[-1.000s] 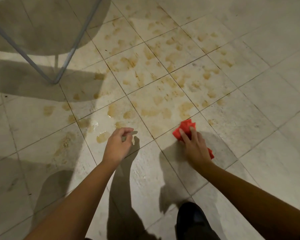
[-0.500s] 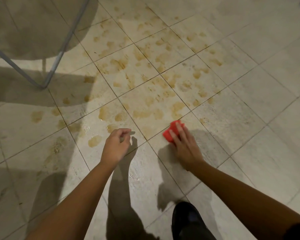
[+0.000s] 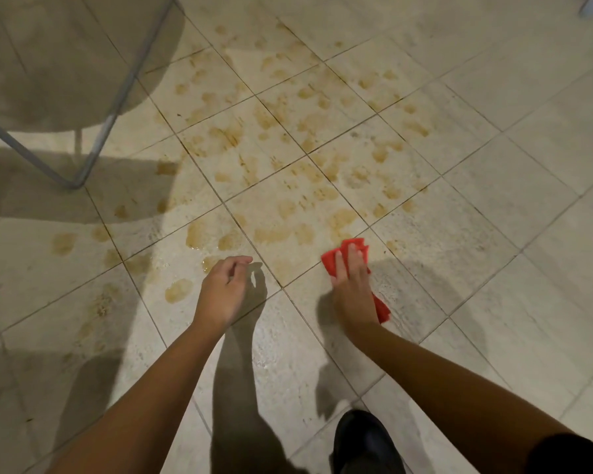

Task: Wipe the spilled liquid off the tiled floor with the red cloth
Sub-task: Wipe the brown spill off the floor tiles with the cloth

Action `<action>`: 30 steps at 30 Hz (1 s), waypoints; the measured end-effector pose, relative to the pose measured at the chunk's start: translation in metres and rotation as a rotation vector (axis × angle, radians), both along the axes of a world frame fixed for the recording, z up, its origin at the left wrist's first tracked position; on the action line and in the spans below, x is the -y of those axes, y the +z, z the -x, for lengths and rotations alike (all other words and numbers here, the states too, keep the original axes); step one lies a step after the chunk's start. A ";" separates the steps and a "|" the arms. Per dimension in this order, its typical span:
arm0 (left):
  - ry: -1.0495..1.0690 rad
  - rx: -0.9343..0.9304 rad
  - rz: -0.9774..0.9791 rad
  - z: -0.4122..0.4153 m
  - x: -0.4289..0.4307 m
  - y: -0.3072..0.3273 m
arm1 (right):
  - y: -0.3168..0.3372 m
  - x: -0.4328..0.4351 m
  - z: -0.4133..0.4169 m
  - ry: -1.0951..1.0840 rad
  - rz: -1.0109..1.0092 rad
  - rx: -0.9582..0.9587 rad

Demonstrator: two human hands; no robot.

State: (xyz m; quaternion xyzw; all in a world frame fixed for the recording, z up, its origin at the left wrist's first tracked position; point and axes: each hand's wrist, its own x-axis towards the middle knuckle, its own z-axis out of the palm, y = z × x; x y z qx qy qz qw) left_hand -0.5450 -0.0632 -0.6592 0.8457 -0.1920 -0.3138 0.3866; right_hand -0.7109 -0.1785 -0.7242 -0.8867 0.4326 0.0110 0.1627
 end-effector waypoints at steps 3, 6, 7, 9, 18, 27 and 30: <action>-0.032 0.018 -0.015 -0.002 0.003 0.003 | -0.003 -0.019 -0.010 0.276 -0.051 0.054; -0.039 0.028 -0.026 -0.004 0.003 0.004 | -0.005 -0.030 0.024 0.458 -0.044 0.015; -0.044 0.029 -0.027 -0.005 0.002 0.004 | -0.009 -0.027 0.039 0.446 -0.038 0.080; -0.054 0.039 -0.025 -0.007 0.000 0.004 | -0.010 -0.015 0.059 0.362 -0.053 0.098; -0.095 0.107 -0.060 -0.021 -0.011 0.011 | -0.009 -0.012 -0.034 0.283 -0.140 0.184; -0.050 0.144 -0.084 -0.047 -0.027 0.014 | -0.006 0.009 0.031 0.471 -0.048 0.100; -0.047 0.147 -0.100 -0.047 -0.036 0.011 | -0.003 0.006 0.003 0.291 -0.020 0.042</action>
